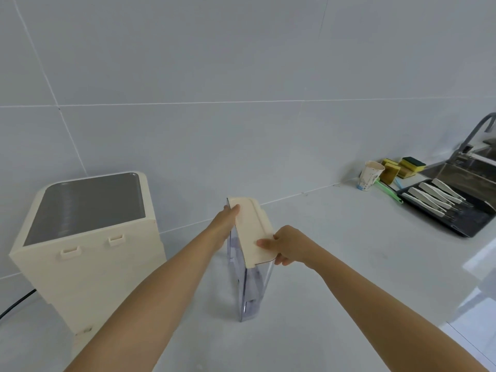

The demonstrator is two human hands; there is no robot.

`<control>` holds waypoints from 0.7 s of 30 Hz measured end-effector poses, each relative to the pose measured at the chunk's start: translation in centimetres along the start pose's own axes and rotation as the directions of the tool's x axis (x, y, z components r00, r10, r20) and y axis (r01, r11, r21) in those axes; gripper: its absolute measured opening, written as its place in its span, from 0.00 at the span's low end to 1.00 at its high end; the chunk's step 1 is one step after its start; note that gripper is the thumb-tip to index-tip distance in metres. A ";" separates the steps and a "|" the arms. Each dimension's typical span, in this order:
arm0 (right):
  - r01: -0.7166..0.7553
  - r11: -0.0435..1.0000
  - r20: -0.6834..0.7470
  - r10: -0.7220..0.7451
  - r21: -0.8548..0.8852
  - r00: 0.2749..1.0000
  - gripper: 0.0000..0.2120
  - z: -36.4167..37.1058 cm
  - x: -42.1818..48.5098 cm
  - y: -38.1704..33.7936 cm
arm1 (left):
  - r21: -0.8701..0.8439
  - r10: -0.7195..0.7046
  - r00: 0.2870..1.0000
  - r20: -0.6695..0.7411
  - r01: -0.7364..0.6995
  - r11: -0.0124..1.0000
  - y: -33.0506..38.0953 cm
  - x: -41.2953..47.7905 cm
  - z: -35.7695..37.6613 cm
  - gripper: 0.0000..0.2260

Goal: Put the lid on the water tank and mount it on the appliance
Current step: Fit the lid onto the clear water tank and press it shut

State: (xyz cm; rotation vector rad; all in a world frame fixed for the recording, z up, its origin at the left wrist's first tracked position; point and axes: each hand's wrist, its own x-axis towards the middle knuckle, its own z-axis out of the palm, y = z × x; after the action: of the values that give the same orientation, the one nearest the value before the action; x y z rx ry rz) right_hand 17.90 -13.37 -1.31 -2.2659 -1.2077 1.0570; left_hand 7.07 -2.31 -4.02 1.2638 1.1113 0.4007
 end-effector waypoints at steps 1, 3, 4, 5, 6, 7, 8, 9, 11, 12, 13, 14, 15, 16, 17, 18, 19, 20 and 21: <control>0.016 1.000 -0.001 -0.016 0.019 1.000 0.18 0.2 -0.1 0.3 | 0.006 0.009 1.000 0.014 -0.009 1.000 0.0 0.1 0.2 0.25; 0.041 0.998 -0.019 -0.041 0.042 0.999 0.18 0.5 -0.4 0.7 | 0.007 0.015 0.999 0.033 -0.015 1.000 0.1 0.0 0.4 0.25; 0.044 0.998 -0.020 -0.043 0.034 0.999 0.19 0.4 -0.5 0.8 | 0.016 0.018 0.999 0.036 -0.019 1.000 0.2 -0.3 0.5 0.24; 0.041 0.999 -0.011 -0.041 -0.003 0.999 0.19 0.3 -0.6 0.8 | 0.042 0.031 0.999 0.038 -0.033 0.999 0.4 -0.7 0.5 0.24; 0.038 0.996 0.000 -0.038 -0.078 0.999 0.20 -0.1 -0.6 0.7 | 0.089 0.052 0.998 0.031 -0.054 0.995 0.6 -1.0 0.6 0.24; 0.045 0.980 -0.001 -0.046 -0.193 0.999 0.21 -0.6 -0.6 0.6 | 0.159 0.089 0.996 0.004 -0.088 0.983 0.7 -1.2 0.7 0.24; 0.054 0.948 -0.025 -0.065 -0.313 0.998 0.23 -1.3 -0.7 0.4 | 0.245 0.138 0.990 -0.037 -0.125 0.961 0.9 -1.7 0.9 0.25; 0.062 0.911 -0.067 -0.097 -0.408 0.993 0.24 -2.1 -0.9 0.0 | 0.337 0.200 0.977 -0.077 -0.163 0.927 1.2 -2.4 1.1 0.26; 0.093 0.870 -0.160 -0.193 -0.485 0.968 0.23 -3.5 -0.9 -0.9 | 0.538 0.345 0.931 -0.117 -0.233 0.810 1.5 -3.7 1.6 0.27; 0.116 0.879 -0.196 -0.229 -0.463 0.954 0.24 -4.0 -0.8 -1.5 | 0.629 0.406 0.908 -0.101 -0.257 0.733 1.5 -4.2 2.0 0.27; 0.151 0.893 -0.210 -0.259 -0.423 0.943 0.24 -4.4 -0.8 -2.2 | 0.710 0.455 0.888 -0.065 -0.279 0.646 1.3 -4.6 2.3 0.26; 0.193 0.902 -0.202 -0.287 -0.385 0.936 0.25 -4.5 -0.7 -2.8 | 0.777 0.496 0.868 -0.020 -0.299 0.554 1.0 -5.0 2.7 0.25; 0.240 0.901 -0.176 -0.319 -0.362 0.931 0.25 -4.4 -0.3 -3.4 | 0.830 0.530 0.848 0.023 -0.311 0.462 0.6 -5.3 3.1 0.25; 0.279 0.892 -0.146 -0.348 -0.356 0.926 0.25 -4.2 0.2 -3.9 | 0.868 0.560 0.826 0.064 -0.323 0.378 0.2 -5.6 3.5 0.26; 0.305 0.881 -0.116 -0.367 -0.361 0.923 0.25 -3.9 0.9 -4.4 | 0.889 0.580 0.808 0.099 -0.333 0.313 -0.2 -5.9 3.8 0.26; 0.321 0.869 -0.084 -0.377 -0.377 0.922 0.25 -3.6 1.6 -4.8 | 0.903 0.589 0.799 0.122 -0.335 0.268 -0.8 -6.1 4.0 0.27; 0.331 0.855 -0.051 -0.381 -0.398 0.923 0.26 -3.2 2.3 -5.1 | 0.912 0.603 0.785 0.139 -0.339 0.232 -1.4 -6.2 4.2 0.28; 0.336 0.843 -0.019 -0.378 -0.421 0.925 0.26 -2.8 3.0 -5.3 | 0.916 0.636 0.755 0.161 -0.354 0.189 -1.9 -6.4 4.3 0.28; 0.335 0.833 0.009 -0.369 -0.441 0.929 0.27 -2.4 3.6 -5.6 | 0.920 0.666 0.721 0.191 -0.368 0.135 -2.4 -6.5 4.5 0.27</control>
State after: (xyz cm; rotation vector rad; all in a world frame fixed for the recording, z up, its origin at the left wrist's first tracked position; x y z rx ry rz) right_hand 17.90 -7.16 2.02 -2.2245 -1.8950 0.5946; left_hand 7.03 -10.53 -3.78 2.8149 1.0807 0.4852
